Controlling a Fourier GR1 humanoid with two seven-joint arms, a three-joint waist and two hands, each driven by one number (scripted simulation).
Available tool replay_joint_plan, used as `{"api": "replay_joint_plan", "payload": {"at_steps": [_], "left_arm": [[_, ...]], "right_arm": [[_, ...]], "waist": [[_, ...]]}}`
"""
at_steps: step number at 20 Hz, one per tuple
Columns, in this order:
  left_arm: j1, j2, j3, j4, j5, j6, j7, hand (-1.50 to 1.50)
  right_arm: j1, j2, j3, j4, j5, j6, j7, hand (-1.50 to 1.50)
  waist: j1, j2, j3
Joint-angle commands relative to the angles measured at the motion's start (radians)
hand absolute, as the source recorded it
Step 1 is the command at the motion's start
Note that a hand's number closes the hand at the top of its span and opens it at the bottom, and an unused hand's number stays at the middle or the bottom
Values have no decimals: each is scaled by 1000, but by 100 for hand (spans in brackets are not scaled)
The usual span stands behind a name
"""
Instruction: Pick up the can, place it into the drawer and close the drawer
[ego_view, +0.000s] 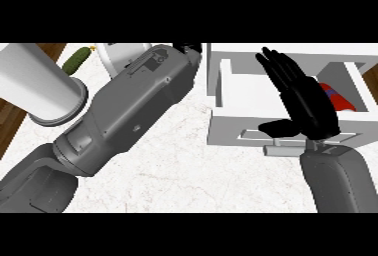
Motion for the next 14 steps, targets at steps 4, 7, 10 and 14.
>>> {"api": "replay_joint_plan", "payload": {"at_steps": [4,7,10,14], "left_arm": [[84,98,-12,-102,-43,-3,59,-150],[87,133,-4,-173,-58,29,104,-150],[138,168,-25,-275,-79,56,124,-150],[111,233,-1,-285,-90,27,187,-150]], "right_arm": [[-143,16,-5,359,136,-194,-21,-150],[-134,48,5,483,170,-290,-36,-150],[-211,29,-32,629,201,-346,-28,-150],[-318,23,-66,785,227,-440,-41,-150]], "waist": [[10,2,1],[3,-1,1],[19,-3,1],[10,5,1]]}}
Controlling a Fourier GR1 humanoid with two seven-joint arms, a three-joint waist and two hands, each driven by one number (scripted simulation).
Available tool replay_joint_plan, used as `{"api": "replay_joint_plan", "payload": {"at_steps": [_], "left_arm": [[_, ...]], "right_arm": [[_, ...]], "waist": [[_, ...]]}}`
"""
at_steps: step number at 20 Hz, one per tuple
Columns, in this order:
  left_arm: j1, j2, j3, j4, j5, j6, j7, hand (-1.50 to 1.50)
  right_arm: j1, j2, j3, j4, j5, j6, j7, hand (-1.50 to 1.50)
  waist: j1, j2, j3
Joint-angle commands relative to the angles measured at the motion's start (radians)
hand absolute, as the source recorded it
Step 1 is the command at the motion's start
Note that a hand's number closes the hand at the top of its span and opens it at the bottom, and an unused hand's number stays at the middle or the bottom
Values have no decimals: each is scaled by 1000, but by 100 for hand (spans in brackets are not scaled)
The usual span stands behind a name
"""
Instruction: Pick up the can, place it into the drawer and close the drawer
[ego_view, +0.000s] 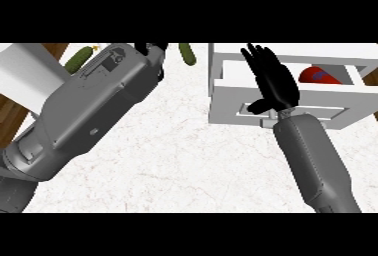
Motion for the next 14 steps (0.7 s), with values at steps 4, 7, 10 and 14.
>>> {"api": "replay_joint_plan", "payload": {"at_steps": [4,7,10,14], "left_arm": [[85,67,9,-83,-39,-33,10,-150],[77,98,13,-134,-33,-16,68,-150],[106,79,18,-162,-45,4,51,-150],[113,117,19,-215,-61,26,106,-150]], "right_arm": [[-95,-20,-73,273,22,-205,-42,-150],[-98,-36,-102,361,22,-280,-68,-150],[-222,16,-109,447,56,-311,14,-150],[-280,-20,-140,532,53,-369,-23,-150]], "waist": [[-4,18,11],[13,20,12],[26,25,11],[21,22,11]]}}
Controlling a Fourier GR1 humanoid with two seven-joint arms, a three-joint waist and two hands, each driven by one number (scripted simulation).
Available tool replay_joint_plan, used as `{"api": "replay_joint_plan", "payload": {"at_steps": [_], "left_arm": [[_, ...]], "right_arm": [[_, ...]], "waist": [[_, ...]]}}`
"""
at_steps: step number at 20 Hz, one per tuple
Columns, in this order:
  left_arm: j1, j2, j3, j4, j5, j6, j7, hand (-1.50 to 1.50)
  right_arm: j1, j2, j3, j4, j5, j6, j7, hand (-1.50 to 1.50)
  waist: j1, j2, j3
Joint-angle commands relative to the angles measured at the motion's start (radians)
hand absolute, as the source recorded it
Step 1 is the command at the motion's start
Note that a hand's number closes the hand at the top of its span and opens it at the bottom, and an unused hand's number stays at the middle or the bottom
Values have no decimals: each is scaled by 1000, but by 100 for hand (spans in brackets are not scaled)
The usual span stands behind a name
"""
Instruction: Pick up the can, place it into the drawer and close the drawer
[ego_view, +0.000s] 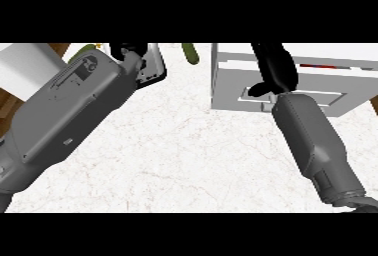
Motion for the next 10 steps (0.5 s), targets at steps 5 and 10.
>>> {"api": "replay_joint_plan", "payload": {"at_steps": [5,10], "left_arm": [[21,67,1,-75,-28,-15,54,-150],[21,68,-1,-110,-39,5,91,-150]], "right_arm": [[-130,-41,-77,201,-12,-126,-2,-150],[-216,-55,-82,270,8,-144,19,-150]], "waist": [[23,25,15],[33,28,15]]}}
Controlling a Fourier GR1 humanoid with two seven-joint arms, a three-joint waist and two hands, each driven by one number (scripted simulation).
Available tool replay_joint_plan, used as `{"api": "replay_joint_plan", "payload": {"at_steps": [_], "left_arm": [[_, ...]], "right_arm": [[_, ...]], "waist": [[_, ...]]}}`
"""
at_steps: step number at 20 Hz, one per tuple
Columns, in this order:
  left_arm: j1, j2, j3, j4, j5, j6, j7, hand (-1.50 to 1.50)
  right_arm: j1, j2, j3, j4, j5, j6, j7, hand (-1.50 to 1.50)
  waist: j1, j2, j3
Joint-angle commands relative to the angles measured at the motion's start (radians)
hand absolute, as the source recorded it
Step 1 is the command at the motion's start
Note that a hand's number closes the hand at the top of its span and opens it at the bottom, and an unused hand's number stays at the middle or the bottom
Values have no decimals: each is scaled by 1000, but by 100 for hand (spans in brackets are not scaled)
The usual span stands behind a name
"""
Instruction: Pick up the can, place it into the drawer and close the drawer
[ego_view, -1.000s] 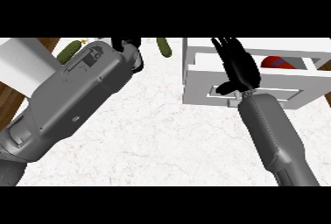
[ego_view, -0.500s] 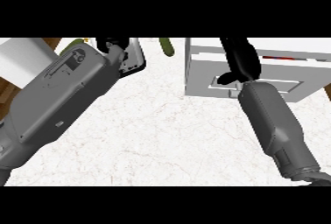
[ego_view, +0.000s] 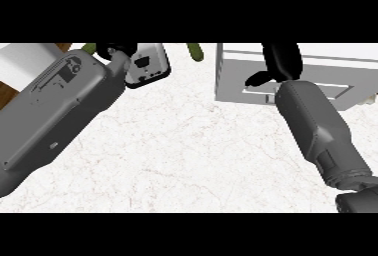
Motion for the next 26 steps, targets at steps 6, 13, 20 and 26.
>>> {"api": "replay_joint_plan", "payload": {"at_steps": [6,13,20,26], "left_arm": [[11,47,7,-72,-21,14,51,-150],[41,46,6,-115,-27,5,55,-150],[80,41,-8,-140,-41,22,49,-150],[86,72,10,-201,-33,20,92,-150]], "right_arm": [[-154,-56,-25,103,18,13,57,-150],[-194,-42,-94,140,-71,113,-78,-150],[-200,27,-358,116,-365,227,-227,-150],[-188,-8,-416,137,-423,289,-290,-150]], "waist": [[27,7,1],[39,16,3],[25,13,7],[27,13,3]]}}
